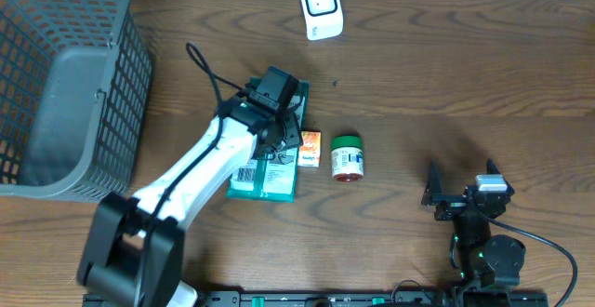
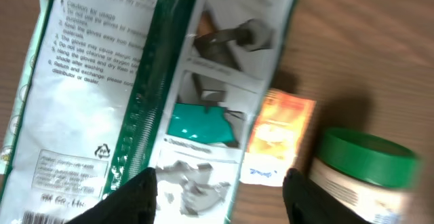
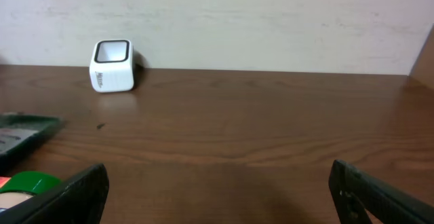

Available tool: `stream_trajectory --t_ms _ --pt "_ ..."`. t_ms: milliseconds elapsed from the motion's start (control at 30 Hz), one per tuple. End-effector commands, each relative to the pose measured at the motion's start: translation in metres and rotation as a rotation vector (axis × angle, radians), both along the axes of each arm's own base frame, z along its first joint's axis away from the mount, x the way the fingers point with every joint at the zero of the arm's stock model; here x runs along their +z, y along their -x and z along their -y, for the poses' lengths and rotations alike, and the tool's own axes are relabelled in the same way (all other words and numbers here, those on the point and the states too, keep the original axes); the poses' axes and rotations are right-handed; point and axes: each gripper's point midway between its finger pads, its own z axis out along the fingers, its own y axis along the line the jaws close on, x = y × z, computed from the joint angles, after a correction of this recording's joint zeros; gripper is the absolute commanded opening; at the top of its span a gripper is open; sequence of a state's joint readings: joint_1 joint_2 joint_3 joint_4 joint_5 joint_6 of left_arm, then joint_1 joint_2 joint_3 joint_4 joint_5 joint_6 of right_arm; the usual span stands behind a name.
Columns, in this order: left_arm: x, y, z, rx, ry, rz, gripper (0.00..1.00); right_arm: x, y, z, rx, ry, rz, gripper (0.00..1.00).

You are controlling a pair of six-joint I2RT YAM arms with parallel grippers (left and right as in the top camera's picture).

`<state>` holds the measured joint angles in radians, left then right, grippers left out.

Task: Scan the item barcode
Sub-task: 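Lower the gloves pack onto the table near the other items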

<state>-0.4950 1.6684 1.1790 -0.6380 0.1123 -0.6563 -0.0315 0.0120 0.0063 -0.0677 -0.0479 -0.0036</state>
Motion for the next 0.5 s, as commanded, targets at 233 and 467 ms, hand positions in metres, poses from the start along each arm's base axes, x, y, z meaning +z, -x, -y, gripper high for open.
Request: stream_trajectory --t_ms 233,467 --pt "0.132 -0.007 -0.018 -0.063 0.097 0.344 0.85 0.0 0.0 -0.002 0.007 -0.006 0.001 0.99" --pt "0.174 0.008 -0.101 0.146 0.003 0.447 0.85 0.0 0.0 -0.002 0.007 -0.006 0.001 0.99"
